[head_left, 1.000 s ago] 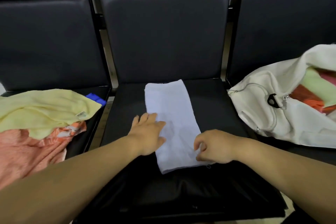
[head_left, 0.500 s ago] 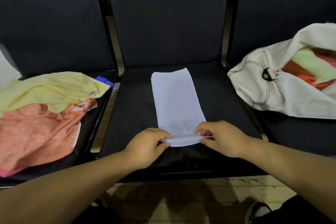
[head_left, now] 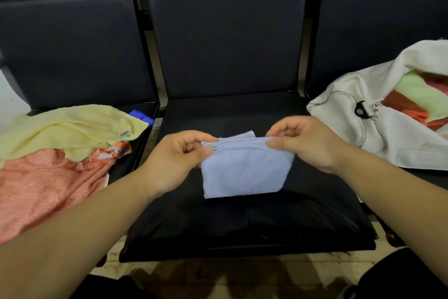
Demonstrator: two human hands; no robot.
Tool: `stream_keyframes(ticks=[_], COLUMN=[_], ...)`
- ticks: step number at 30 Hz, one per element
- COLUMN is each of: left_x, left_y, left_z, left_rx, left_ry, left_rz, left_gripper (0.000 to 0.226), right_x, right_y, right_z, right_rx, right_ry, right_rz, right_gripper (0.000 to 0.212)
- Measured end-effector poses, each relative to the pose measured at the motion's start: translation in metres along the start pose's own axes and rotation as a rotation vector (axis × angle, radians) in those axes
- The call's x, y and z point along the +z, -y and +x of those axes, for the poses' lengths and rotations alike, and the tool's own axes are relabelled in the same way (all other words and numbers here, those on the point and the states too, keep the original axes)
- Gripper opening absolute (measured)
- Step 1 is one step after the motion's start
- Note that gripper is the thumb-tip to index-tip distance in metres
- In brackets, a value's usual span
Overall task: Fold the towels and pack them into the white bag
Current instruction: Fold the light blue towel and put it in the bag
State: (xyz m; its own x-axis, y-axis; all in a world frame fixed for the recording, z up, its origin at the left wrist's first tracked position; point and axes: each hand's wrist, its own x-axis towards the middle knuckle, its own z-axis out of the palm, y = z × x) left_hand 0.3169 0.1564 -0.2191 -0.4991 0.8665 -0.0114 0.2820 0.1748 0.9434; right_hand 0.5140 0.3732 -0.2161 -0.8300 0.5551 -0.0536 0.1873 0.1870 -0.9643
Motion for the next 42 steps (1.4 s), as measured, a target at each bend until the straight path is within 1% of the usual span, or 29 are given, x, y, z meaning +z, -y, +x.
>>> stream_keyframes(ticks=[3,6,10,14,16,17,18,20,21,22,24,26,28,30,32,33,34,36,38,40,42], left_x=[-0.005,-0.008,-0.008,0.001,0.006,0.007,0.008,0.008,0.008,0.009,0.011,0.014,0.018,0.021,0.021,0.02,0.02,0.019,0.017,0.014,0.007], left_y=[0.008,0.025,0.058,0.09,0.099,0.102,0.104,0.102,0.099,0.096,0.09,0.087,0.088,0.093,0.101,0.105,0.107,0.106,0.1,0.089,0.077], left_z=[0.026,0.056,0.093,0.12,0.123,0.121,0.12,0.115,0.112,0.108,0.095,0.074,0.053,0.037,0.027,0.023,0.02,0.015,0.01,0.005,0.002], left_rx=[-0.03,-0.077,-0.159,-0.212,-0.234,-0.228,-0.218,-0.208,-0.199,-0.168,-0.042,0.137,0.278,0.325,0.273,0.243,0.217,0.172,0.141,0.097,0.05], left_ry=[-0.096,-0.15,-0.203,-0.228,-0.237,-0.244,-0.259,-0.295,-0.307,-0.299,-0.213,-0.065,0.121,0.305,0.395,0.395,0.372,0.32,0.279,0.274,0.273], left_rz=[-0.013,0.007,0.059,0.206,0.34,0.435,0.519,0.584,0.589,0.601,0.628,0.632,0.713,0.842,0.883,0.849,0.798,0.744,0.718,0.617,0.496], left_gripper=[0.018,0.017,0.016,0.011,0.011,0.015,0.023,0.035,0.035,0.032,0.027,0.029,0.038,0.048,0.05,0.048,0.044,0.039,0.035,0.031,0.025], right_x=[0.004,0.009,0.015,0.025,0.026,0.026,0.024,0.02,0.019,0.018,0.015,0.015,0.016,0.02,0.025,0.029,0.031,0.036,0.04,0.041,0.037], right_y=[0.0,-0.01,-0.04,-0.081,-0.096,-0.1,-0.103,-0.101,-0.097,-0.092,-0.085,-0.08,-0.081,-0.088,-0.101,-0.107,-0.113,-0.117,-0.115,-0.104,-0.086], right_z=[0.033,0.07,0.114,0.135,0.137,0.136,0.136,0.131,0.126,0.119,0.102,0.08,0.058,0.043,0.032,0.028,0.025,0.017,0.011,0.007,0.003], right_rx=[-0.003,0.022,0.111,0.171,0.171,0.16,0.144,0.108,0.083,0.047,-0.052,-0.145,-0.191,-0.201,-0.221,-0.237,-0.244,-0.253,-0.268,-0.224,-0.11], right_ry=[-0.057,-0.072,-0.104,-0.215,-0.242,-0.239,-0.234,-0.222,-0.207,-0.18,-0.085,0.046,0.199,0.338,0.419,0.416,0.373,0.235,0.176,0.221,0.305], right_rz=[0.004,-0.037,-0.089,-0.134,-0.178,-0.197,-0.212,-0.246,-0.277,-0.329,-0.464,-0.562,-0.622,-0.691,-0.757,-0.77,-0.771,-0.786,-0.802,-0.738,-0.589], right_gripper=[0.014,0.014,0.015,0.011,0.011,0.013,0.017,0.022,0.023,0.022,0.021,0.024,0.025,0.031,0.036,0.033,0.03,0.027,0.025,0.024,0.021])
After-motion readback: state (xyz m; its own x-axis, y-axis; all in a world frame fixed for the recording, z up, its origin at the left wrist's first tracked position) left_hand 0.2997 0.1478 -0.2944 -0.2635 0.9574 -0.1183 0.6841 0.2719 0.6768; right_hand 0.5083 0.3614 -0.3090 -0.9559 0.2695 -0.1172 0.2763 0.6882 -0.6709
